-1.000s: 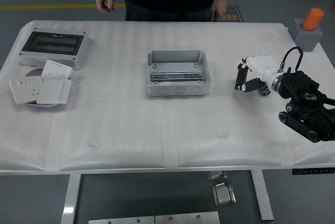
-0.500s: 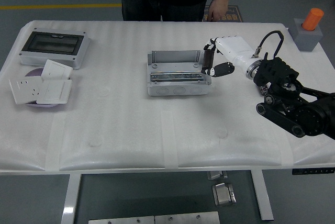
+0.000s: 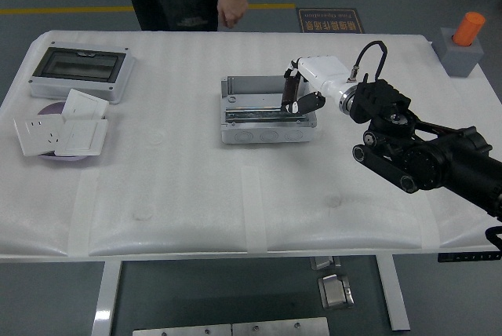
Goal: Pick up the battery,place it into the box
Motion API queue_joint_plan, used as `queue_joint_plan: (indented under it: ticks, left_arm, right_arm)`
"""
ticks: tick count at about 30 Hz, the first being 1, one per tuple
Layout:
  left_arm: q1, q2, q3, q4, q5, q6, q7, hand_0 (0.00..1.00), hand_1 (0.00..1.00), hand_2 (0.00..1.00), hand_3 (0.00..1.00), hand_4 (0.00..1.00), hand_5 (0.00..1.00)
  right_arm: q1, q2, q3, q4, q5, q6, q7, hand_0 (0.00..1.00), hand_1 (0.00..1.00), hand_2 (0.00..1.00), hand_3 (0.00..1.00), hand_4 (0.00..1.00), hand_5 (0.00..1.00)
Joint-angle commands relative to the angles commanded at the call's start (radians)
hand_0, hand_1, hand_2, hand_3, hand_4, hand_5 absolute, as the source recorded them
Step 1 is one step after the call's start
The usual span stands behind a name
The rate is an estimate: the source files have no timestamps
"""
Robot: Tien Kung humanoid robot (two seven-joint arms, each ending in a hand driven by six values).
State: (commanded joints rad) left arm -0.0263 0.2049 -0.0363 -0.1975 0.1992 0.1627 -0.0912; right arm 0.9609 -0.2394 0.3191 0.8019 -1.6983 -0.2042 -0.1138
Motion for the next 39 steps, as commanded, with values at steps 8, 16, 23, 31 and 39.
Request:
queue_joint_plan:
  ticks: [8, 16, 23, 31, 39]
  left_arm:
    - [0.001, 0.003, 0.022, 0.003, -0.022, -0.001, 0.0, 0.592, 0.617, 0.514, 0.666, 0.63, 0.377]
    - [0.0, 0.003, 0.025, 0.002, -0.021, -0.002, 0.001, 0.591, 0.617, 0.512, 0.667, 0.631, 0.373]
    - [0.001, 0.002, 0.024, 0.003, -0.023, -0.001, 0.001, 0.591, 0.617, 0.511, 0.666, 0.632, 0.374]
    - [0.005, 0.0, 0.013, 0.003, -0.022, -0.001, 0.002, 0.591, 0.617, 0.51, 0.665, 0.629, 0.372]
    - [0.002, 0.004, 0.003, 0.002, -0.013, 0.0, 0.001, 0.591, 0.616, 0.508, 0.665, 0.627, 0.369]
  right_arm:
    - [0.001, 0.019, -0.015, -0.01, -0.002, 0.022, -0.009, 0.966, 0.856, 0.828, 0.902, 0.991, 0.565]
    - [-0.002, 0.019, -0.023, -0.008, -0.001, 0.028, -0.011, 0.998, 0.879, 0.852, 0.939, 0.998, 0.604]
    - [-0.009, -0.036, -0.018, 0.032, 0.006, 0.013, -0.001, 0.998, 0.883, 0.85, 0.948, 0.998, 0.628]
    - [-0.031, -0.21, -0.031, 0.12, -0.01, -0.016, 0.021, 0.994, 0.866, 0.829, 0.936, 0.998, 0.642]
    - [-0.053, -0.352, -0.125, 0.1, -0.005, -0.018, 0.062, 0.907, 0.796, 0.779, 0.884, 0.998, 0.628]
